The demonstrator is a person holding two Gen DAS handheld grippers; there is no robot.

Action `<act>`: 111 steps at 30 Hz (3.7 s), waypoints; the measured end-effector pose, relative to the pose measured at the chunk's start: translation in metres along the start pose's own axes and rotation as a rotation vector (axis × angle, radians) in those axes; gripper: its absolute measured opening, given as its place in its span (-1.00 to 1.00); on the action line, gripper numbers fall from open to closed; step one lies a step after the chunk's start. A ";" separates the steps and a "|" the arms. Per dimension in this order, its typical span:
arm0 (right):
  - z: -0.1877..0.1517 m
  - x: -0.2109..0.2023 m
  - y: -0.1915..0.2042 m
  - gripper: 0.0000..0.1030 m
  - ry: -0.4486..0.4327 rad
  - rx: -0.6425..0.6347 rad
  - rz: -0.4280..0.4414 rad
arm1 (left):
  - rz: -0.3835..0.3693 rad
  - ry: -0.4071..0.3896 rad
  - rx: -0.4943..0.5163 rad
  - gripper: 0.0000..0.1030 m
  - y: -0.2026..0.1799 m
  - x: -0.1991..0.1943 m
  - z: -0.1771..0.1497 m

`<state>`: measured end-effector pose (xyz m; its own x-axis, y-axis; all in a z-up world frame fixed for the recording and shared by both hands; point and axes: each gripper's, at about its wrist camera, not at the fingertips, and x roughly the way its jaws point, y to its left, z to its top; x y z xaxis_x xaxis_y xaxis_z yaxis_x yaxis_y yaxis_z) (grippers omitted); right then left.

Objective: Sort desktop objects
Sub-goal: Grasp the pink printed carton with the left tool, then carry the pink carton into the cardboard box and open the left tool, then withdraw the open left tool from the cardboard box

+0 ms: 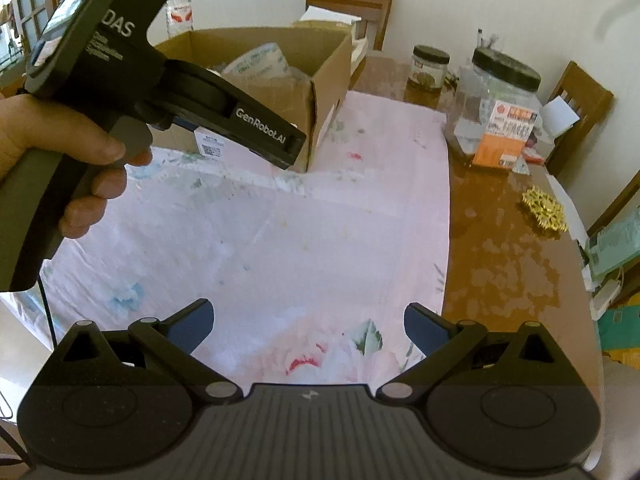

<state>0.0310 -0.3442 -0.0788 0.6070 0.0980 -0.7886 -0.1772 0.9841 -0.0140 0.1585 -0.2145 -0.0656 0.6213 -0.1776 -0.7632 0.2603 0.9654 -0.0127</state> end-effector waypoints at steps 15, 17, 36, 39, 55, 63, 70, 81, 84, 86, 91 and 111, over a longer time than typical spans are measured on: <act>0.023 -0.011 0.017 1.00 -0.069 -0.024 0.012 | 0.003 -0.022 0.018 0.57 0.053 -0.040 0.031; 0.027 -0.010 0.018 1.00 -0.075 -0.015 0.016 | 0.019 -0.026 0.026 0.57 0.062 -0.042 0.038; 0.055 0.000 0.022 1.00 -0.085 -0.004 0.003 | 0.047 0.030 -0.008 0.57 0.142 0.000 0.114; 0.059 0.002 0.020 1.00 -0.085 0.017 0.015 | 0.022 0.058 -0.030 0.57 0.154 0.014 0.123; 0.072 -0.002 0.019 1.00 -0.107 0.039 0.038 | 0.075 0.110 -0.076 0.60 0.191 0.066 0.142; 0.088 -0.010 0.018 1.00 -0.105 0.041 0.078 | 0.087 0.149 -0.053 0.61 0.193 0.073 0.139; 0.112 -0.012 0.016 1.00 -0.037 0.066 0.146 | 0.099 0.157 -0.052 0.67 0.195 0.075 0.137; 0.124 -0.006 0.016 1.00 0.003 0.071 0.118 | 0.093 0.107 -0.012 0.72 0.188 0.054 0.127; 0.124 -0.005 0.019 1.00 0.010 0.068 0.121 | 0.090 0.075 0.026 0.74 0.182 0.039 0.122; 0.124 -0.006 0.022 1.00 0.008 0.063 0.123 | 0.092 0.044 0.058 0.75 0.176 0.027 0.118; 0.123 -0.007 0.027 1.00 0.007 0.052 0.124 | 0.085 -0.020 0.118 0.75 0.164 -0.002 0.105; 0.118 -0.033 0.044 1.00 -0.097 0.013 0.123 | 0.093 -0.162 0.056 0.90 0.138 -0.105 0.028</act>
<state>0.0950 -0.2870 0.0195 0.6535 0.2314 -0.7207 -0.2452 0.9655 0.0876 0.1496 -0.0679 0.0310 0.7539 -0.1209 -0.6457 0.2341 0.9679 0.0921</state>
